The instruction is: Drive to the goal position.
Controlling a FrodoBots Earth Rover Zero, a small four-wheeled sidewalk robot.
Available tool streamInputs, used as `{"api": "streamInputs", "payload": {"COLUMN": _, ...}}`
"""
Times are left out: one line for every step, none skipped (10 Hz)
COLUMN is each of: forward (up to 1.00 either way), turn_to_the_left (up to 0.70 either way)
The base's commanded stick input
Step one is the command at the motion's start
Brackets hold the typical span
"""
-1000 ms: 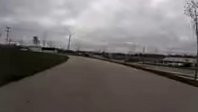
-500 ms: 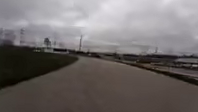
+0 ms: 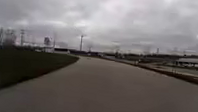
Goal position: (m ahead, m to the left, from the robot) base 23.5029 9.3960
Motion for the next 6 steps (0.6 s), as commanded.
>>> {"api": "streamInputs", "payload": {"forward": 1.00, "turn_to_the_left": 0.00}}
{"api": "streamInputs", "payload": {"forward": 1.00, "turn_to_the_left": 0.00}}
{"api": "streamInputs", "payload": {"forward": 1.00, "turn_to_the_left": 0.00}}
{"api": "streamInputs", "payload": {"forward": 1.00, "turn_to_the_left": 0.00}}
{"api": "streamInputs", "payload": {"forward": 1.00, "turn_to_the_left": 0.00}}
{"api": "streamInputs", "payload": {"forward": 1.00, "turn_to_the_left": 0.00}}
